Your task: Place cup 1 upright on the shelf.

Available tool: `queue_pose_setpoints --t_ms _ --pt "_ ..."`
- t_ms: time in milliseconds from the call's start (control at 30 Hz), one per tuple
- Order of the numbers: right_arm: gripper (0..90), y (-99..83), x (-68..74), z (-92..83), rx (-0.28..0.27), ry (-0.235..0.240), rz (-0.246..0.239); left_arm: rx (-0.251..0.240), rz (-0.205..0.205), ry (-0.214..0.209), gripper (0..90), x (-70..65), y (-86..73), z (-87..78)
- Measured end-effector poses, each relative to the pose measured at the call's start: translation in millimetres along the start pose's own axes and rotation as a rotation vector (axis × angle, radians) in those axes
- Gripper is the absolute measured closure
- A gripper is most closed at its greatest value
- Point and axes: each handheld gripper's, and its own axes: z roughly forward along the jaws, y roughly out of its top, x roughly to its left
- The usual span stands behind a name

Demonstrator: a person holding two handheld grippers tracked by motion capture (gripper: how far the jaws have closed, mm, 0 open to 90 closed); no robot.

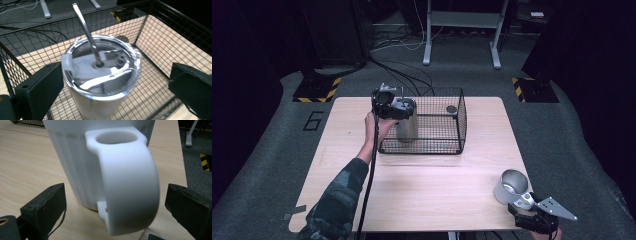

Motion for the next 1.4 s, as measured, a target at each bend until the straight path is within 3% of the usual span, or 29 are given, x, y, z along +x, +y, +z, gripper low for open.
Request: queue_pose_setpoints --t_ms 133,333,600,933,1400 --pt "2.9 -0.1 0.7 0.8 -0.005 -0.005 0.005 0.0 0.022 -0.035 0.0 -5.5 -0.2 -14.3" --pt "2.9 -0.1 -0.9 0.2 -0.005 0.002 0.0 -0.004 0.095 -0.071 0.0 -17.4 -6.5 -41.4" --pt "3.0 -0.5 0.1 0.2 -0.01 -0.002 0.004 0.0 0.166 -0.083 0.0 -24.9 -20.4 -73.2" --pt "3.4 -0.5 0.5 0.4 -0.009 -0.01 0.003 0.011 0.19 -0.076 0.0 -22.8 -46.5 -99.9" --pt "3.4 -0.4 0.9 0.8 -0.007 -0.017 0.003 0.049 0.186 -0.027 0.0 -5.4 -99.7 -105.0"
